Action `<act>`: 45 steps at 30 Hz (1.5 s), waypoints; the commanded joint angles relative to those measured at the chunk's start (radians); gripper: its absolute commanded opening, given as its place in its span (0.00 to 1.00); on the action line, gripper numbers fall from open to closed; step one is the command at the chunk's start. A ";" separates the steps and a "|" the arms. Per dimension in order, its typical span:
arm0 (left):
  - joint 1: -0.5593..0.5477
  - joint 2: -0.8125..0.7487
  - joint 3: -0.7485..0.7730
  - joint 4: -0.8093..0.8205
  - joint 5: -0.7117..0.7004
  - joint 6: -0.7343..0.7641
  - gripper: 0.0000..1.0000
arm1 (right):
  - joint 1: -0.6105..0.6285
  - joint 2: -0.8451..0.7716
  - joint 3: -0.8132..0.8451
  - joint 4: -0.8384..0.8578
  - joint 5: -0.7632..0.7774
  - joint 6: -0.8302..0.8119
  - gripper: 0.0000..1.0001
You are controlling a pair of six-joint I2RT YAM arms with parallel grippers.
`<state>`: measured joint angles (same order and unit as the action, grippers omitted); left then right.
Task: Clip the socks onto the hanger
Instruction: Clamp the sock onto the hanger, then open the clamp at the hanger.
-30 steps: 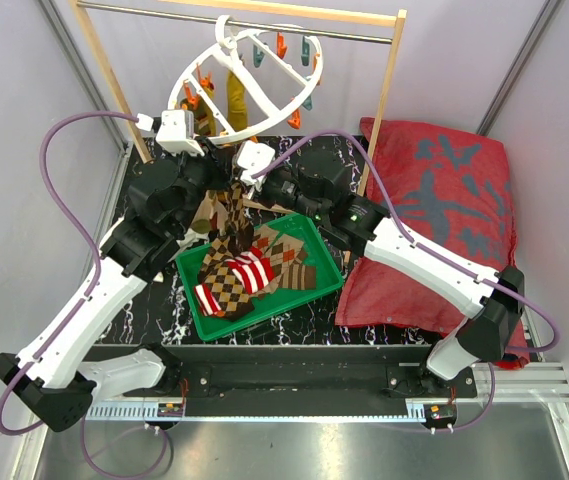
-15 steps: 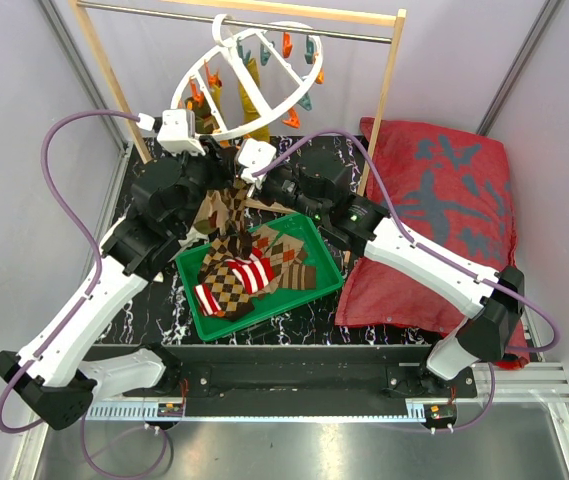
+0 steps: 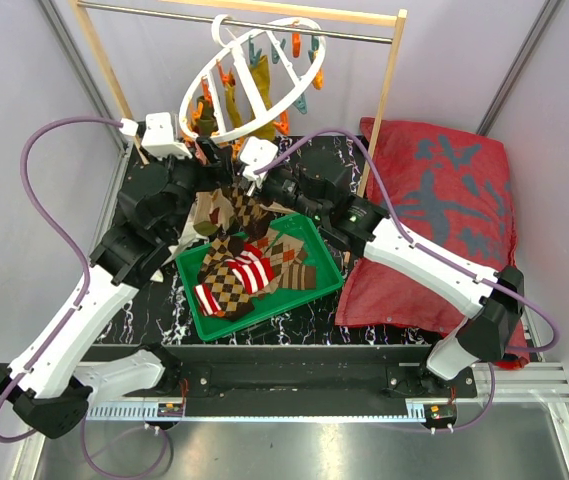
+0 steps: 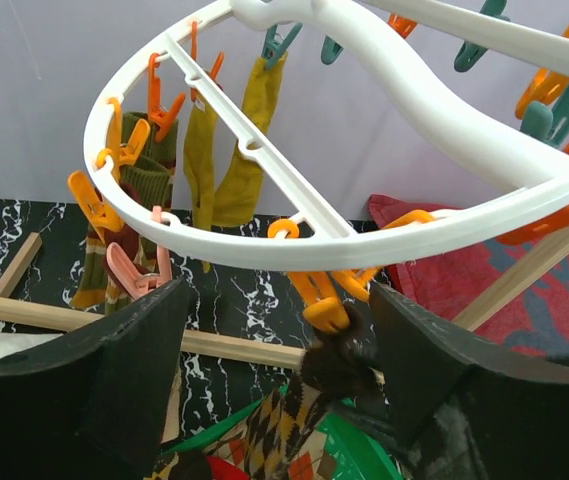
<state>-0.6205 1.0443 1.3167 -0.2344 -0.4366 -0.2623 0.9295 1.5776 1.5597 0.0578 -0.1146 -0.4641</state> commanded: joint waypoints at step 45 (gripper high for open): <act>0.004 0.187 0.073 0.104 -0.013 -0.049 0.56 | -0.472 0.130 -0.099 0.623 -0.646 0.551 0.78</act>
<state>-0.6205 1.2247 1.3296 -0.1654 -0.3790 -0.3431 0.4553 1.6817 1.3743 0.5831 -0.6243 0.0357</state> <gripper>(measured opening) 0.568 0.793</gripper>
